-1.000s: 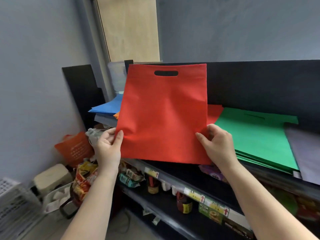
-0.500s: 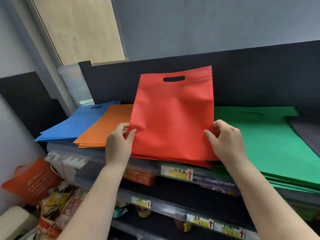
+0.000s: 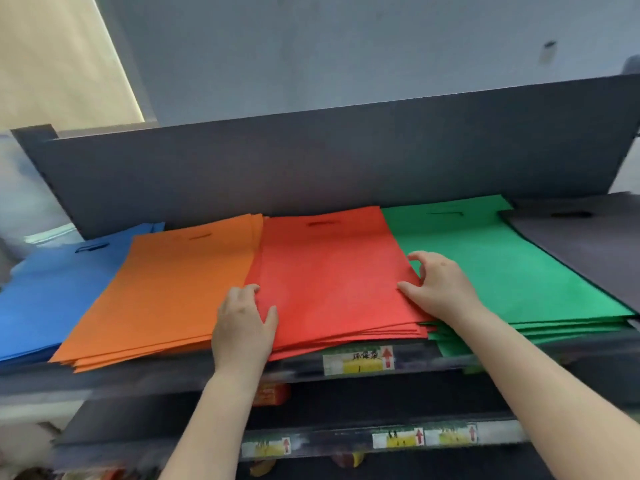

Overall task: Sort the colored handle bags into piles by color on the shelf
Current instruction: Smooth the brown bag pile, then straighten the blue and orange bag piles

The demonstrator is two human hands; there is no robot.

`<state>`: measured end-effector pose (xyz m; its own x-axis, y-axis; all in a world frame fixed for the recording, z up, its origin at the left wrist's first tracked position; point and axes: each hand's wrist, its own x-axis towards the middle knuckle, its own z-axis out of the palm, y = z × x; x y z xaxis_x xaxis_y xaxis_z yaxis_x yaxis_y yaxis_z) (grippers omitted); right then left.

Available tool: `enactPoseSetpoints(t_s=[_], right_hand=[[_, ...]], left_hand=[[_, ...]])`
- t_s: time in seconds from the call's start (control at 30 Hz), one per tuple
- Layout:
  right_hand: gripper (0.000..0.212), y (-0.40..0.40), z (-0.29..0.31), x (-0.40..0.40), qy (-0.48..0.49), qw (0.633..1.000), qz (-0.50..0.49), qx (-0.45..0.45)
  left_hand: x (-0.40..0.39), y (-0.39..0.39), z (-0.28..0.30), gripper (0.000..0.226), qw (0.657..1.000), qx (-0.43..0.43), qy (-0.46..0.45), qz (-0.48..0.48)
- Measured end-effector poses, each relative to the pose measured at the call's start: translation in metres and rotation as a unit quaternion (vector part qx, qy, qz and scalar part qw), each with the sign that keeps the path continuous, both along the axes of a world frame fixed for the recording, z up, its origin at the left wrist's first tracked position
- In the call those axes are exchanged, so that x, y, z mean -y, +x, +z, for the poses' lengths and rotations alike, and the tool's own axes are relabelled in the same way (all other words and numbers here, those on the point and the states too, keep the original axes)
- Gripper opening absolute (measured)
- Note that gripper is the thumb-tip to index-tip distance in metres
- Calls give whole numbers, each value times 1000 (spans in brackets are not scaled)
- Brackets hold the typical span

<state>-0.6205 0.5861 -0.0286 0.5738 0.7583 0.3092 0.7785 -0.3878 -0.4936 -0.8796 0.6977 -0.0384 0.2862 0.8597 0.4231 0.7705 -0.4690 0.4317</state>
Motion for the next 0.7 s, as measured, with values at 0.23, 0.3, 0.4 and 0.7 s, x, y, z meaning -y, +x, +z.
enactPoseSetpoints(t_s=[0.23, 0.3, 0.4, 0.7], right_hand=[[36, 13, 40, 33, 100, 994, -44, 20], [34, 24, 57, 55, 94, 993, -46, 48], [35, 47, 77, 95, 42, 992, -58, 102], [40, 141, 112, 259, -99, 955, -166, 225]], left_hand=[[-1, 46, 58, 35, 959, -217, 137, -116], [7, 71, 75, 35, 950, -218, 164, -152], [29, 115, 90, 37, 942, -205, 178, -199], [145, 269, 109, 43, 909, -188, 207, -308]])
